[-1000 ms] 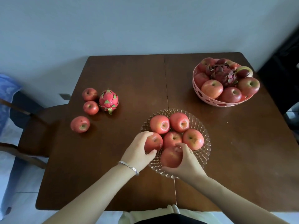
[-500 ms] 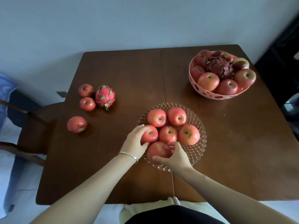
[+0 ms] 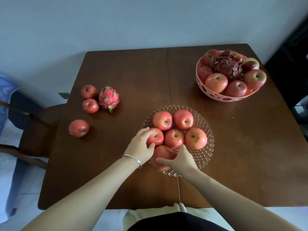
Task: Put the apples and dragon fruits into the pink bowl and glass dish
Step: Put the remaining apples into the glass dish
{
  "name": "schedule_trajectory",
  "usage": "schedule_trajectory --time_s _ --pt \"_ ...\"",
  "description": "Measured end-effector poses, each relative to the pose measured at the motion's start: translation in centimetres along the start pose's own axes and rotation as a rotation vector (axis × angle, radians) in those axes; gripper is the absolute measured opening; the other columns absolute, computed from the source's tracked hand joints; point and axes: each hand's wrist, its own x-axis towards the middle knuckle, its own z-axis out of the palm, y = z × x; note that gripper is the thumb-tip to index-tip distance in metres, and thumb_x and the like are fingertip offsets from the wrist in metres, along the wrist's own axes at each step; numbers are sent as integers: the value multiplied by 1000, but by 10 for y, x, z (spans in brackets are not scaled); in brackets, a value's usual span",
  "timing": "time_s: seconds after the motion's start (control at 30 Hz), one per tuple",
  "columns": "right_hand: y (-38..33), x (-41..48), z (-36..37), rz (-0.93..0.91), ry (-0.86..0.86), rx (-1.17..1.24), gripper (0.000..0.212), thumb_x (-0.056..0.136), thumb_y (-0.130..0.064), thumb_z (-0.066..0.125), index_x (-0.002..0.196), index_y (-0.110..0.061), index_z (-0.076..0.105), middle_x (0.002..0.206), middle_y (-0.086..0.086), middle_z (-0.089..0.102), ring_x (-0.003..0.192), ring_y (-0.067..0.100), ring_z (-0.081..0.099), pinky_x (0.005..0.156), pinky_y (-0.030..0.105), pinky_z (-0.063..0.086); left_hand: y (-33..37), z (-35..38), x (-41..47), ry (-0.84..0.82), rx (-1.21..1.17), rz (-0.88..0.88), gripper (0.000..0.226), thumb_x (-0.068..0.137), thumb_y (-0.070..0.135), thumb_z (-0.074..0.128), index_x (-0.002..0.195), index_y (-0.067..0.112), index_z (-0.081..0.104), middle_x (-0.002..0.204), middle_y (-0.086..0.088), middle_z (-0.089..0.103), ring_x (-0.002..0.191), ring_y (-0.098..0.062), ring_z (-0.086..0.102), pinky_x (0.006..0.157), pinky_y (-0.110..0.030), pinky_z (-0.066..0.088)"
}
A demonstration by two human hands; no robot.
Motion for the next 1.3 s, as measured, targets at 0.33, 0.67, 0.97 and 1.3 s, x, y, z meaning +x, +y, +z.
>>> schedule_trajectory --time_s 0.33,0.67,0.97,1.3 --pt "-47 5 -10 -109 -52 -642 66 75 -64 58 117 -14 47 113 5 59 93 24 61 68 32 45 -43 -42 -3 74 -68 9 56 91 19 54 141 26 32 155 0 22 144 -13 16 115 -31 23" --pt "-94 19 2 -491 -94 -248 16 89 -25 58 104 -21 63 93 -10 67 87 6 62 82 23 51 -163 -117 50 213 214 -698 88 77 38 71 145 28 16 156 -10 8 136 -43 25 107 -52 32" --pt "-96 21 4 -596 -72 -281 41 83 -24 66 122 -27 53 114 -15 49 95 -5 46 73 -1 34 -93 -122 32 80 -254 -427 46 75 45 69 113 28 49 114 -6 55 84 -27 64 58 -24 52" --pt "-75 -17 -31 -750 -179 -279 85 55 -31 87 120 -47 35 118 -24 44 109 -11 45 91 10 41 29 -85 -19 -413 -513 -145 51 58 58 65 100 36 47 101 9 60 79 -9 65 58 -21 51"
